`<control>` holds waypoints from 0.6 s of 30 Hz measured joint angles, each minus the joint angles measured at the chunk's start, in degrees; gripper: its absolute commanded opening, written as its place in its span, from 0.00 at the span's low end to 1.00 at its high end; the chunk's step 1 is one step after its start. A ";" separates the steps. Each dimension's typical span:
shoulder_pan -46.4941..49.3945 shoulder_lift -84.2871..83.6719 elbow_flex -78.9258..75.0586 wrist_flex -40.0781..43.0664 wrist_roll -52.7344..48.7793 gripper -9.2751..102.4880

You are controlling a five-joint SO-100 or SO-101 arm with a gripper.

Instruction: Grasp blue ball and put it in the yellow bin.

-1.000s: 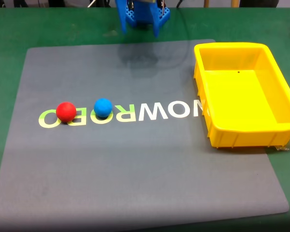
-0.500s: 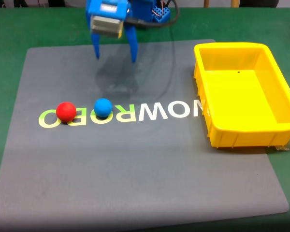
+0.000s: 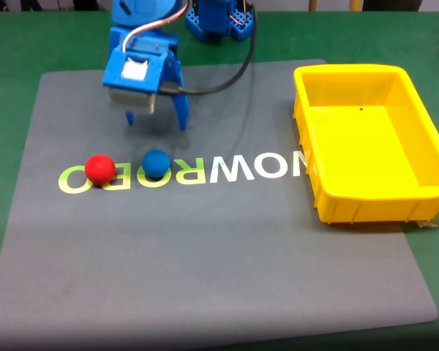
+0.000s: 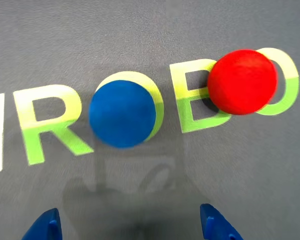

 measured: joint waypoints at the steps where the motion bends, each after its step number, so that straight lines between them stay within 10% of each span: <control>1: 0.00 -1.14 -1.05 0.00 0.18 0.36; 18: -0.97 -16.52 -14.50 -0.44 2.90 0.36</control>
